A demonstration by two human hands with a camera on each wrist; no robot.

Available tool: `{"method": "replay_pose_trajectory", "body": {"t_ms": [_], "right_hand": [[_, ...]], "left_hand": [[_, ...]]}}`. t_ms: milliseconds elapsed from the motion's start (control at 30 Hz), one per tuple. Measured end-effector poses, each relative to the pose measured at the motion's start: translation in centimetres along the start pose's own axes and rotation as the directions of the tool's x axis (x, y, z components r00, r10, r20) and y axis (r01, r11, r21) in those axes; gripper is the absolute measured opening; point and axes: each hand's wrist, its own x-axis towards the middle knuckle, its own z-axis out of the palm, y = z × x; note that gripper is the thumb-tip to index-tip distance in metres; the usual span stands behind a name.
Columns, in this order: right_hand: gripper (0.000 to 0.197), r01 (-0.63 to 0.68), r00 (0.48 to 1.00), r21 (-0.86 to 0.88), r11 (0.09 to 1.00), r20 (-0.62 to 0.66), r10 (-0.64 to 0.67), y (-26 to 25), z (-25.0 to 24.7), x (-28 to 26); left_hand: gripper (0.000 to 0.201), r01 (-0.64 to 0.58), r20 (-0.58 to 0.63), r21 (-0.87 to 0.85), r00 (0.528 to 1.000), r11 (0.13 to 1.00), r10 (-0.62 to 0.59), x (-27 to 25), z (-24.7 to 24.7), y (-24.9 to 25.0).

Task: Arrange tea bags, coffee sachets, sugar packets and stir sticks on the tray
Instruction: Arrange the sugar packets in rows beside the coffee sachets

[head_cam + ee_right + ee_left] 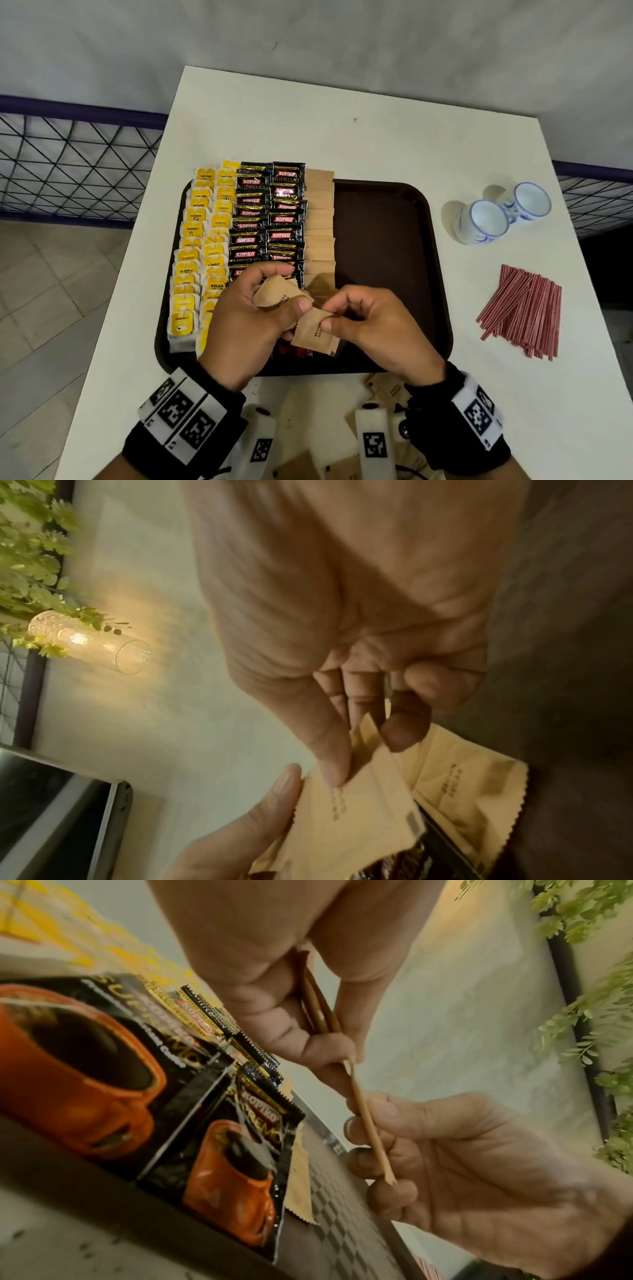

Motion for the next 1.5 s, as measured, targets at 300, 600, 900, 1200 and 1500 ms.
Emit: {"method": "replay_pose_trajectory", "body": {"t_ms": [300, 600, 900, 1200, 1500], "right_hand": [[0.012, -0.276, 0.939, 0.226, 0.934, -0.144, 0.312, 1.1, -2.8, -0.8], [0.004, -0.346, 0.916, 0.078, 0.935, -0.186, 0.354, 2.2, -1.3, -0.5], [0.006, -0.352, 0.917, -0.063, 0.934, -0.226, 0.33, 1.9, -0.3, 0.0], [0.011, -0.349, 0.923, -0.169, 0.922, -0.234, 0.307, 1.6, 0.1, -0.1], [0.012, -0.321, 0.93, -0.202, 0.925, -0.252, 0.268, 1.1, 0.8, -0.4]], "left_hand": [[0.027, 0.089, 0.011, -0.171, 0.996, 0.981, -0.089, 0.0, -3.0, -0.5], [0.03, 0.153, 0.038, -0.179, 0.988, 0.972, -0.149, -1.0, -3.8, -1.5], [0.032, 0.177, 0.033, -0.175, 0.984, 0.969, -0.174, -1.2, -4.0, -1.8], [0.031, 0.227, 0.08, -0.196, 0.973, 0.954, -0.215, -1.5, -3.8, -1.9], [0.03, 0.246, 0.11, -0.212, 0.968, 0.946, -0.227, -1.8, -3.5, -1.8]]}}
